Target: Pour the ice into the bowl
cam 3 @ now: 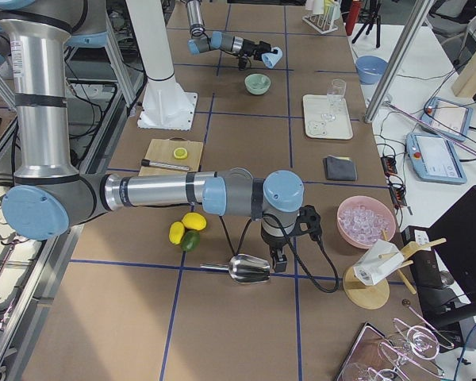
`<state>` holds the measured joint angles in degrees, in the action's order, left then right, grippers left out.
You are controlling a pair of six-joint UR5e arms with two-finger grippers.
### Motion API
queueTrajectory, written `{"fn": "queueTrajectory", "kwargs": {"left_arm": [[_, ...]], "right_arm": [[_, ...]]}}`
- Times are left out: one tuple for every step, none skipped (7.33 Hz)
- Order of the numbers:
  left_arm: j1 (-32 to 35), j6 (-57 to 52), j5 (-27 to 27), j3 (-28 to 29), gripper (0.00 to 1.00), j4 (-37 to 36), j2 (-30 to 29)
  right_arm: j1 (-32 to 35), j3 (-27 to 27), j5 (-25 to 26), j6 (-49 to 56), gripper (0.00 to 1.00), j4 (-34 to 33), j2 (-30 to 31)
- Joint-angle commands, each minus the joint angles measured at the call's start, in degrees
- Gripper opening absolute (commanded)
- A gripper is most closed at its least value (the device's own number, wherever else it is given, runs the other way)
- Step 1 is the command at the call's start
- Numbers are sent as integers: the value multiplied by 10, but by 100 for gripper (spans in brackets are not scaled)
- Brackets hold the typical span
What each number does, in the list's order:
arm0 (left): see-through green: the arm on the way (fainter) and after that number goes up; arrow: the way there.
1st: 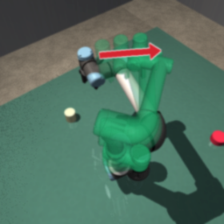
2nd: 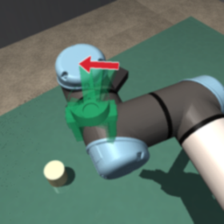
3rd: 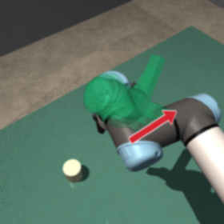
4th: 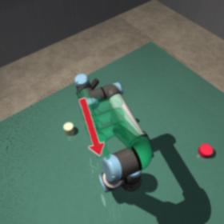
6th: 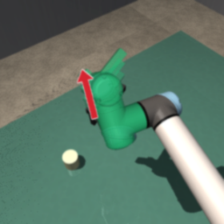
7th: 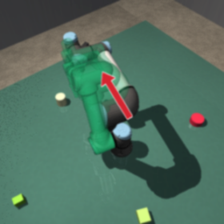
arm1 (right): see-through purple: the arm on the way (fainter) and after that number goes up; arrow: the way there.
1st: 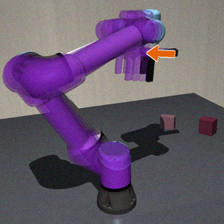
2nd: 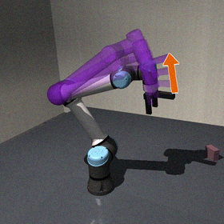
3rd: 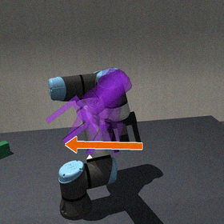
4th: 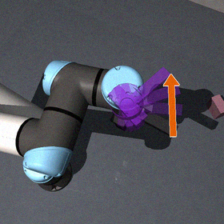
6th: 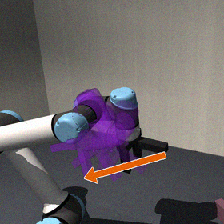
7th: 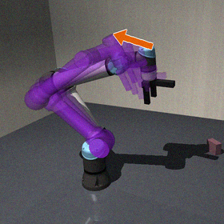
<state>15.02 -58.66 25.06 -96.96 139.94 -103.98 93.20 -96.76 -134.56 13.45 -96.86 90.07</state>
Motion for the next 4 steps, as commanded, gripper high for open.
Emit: {"fn": "queueTrajectory", "kwargs": {"left_arm": [[-17,-20,-15,-1,0,1,0],[-19,-20,-18,-2,0,1,0],[-19,-20,-18,0,0,1,1],[-20,-20,-18,-1,0,1,1]], "right_arm": [[2,0,0,0,100,0,3],[4,0,0,2,100,0,3],[4,0,0,3,100,0,3],[4,0,0,2,100,0,3]]}}
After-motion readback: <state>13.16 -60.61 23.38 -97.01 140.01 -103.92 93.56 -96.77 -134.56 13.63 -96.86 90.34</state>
